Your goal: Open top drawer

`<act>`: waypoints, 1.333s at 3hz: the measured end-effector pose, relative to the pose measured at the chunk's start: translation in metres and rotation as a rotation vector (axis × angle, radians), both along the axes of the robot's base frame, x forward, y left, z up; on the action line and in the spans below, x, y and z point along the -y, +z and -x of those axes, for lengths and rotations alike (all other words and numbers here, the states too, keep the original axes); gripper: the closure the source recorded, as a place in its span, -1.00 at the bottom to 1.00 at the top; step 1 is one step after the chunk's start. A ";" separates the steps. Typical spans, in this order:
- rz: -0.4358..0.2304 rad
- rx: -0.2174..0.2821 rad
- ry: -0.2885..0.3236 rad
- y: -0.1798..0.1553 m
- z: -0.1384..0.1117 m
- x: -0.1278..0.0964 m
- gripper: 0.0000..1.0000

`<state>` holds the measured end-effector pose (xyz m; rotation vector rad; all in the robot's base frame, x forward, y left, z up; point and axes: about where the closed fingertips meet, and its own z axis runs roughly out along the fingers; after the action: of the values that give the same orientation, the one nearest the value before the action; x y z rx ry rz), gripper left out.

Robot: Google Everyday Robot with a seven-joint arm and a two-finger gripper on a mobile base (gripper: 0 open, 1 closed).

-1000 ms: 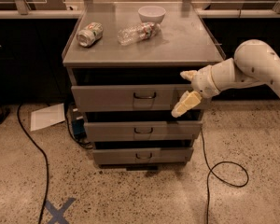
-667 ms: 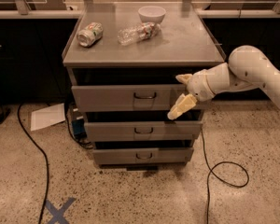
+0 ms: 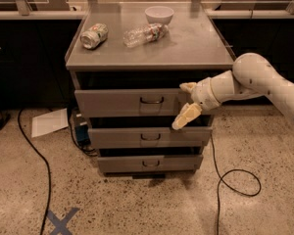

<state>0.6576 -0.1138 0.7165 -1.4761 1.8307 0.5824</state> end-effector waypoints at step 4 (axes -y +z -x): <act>0.040 0.018 -0.007 -0.021 -0.047 -0.002 -1.00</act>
Offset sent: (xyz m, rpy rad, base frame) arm 0.0592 -0.0451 0.0174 -0.0544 -0.0750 -0.0845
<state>0.7051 -0.1117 0.6950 -1.4955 1.8425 0.5306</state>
